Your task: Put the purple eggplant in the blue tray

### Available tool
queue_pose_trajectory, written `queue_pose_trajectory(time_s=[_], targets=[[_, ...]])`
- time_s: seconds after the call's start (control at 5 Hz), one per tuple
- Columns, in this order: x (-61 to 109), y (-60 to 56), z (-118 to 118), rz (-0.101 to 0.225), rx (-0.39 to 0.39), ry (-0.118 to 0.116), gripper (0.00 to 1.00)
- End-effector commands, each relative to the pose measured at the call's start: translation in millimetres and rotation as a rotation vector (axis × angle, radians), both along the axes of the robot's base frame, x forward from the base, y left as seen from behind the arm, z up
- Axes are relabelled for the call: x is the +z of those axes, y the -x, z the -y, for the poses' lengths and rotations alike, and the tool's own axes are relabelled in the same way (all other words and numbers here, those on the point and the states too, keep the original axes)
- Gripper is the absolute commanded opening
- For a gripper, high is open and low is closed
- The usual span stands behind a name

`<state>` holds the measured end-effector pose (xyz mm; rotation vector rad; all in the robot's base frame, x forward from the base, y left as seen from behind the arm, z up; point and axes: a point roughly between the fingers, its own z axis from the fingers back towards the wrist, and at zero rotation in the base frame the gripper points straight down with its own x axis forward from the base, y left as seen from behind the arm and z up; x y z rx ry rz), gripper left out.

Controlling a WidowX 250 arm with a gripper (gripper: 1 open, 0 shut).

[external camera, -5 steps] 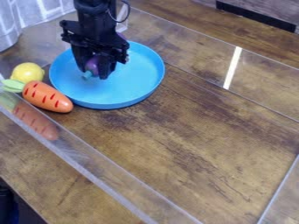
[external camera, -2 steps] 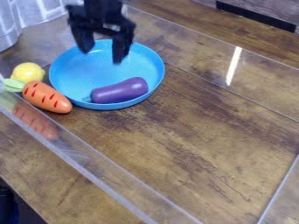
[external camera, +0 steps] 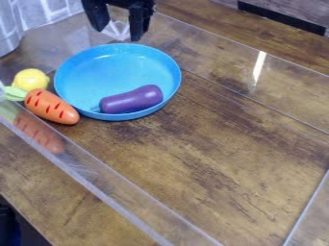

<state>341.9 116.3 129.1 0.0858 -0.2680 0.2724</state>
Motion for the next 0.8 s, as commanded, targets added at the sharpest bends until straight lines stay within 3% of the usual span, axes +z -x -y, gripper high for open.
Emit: queue_pose_trajectory(time_s=[0.0, 0.6], targets=[[34.1, -0.3, -7.5, 0.094, 0.012, -0.025, 1.00], [28.0, -1.1, -7.3, 0.088, 0.002, -0.002, 1.00]])
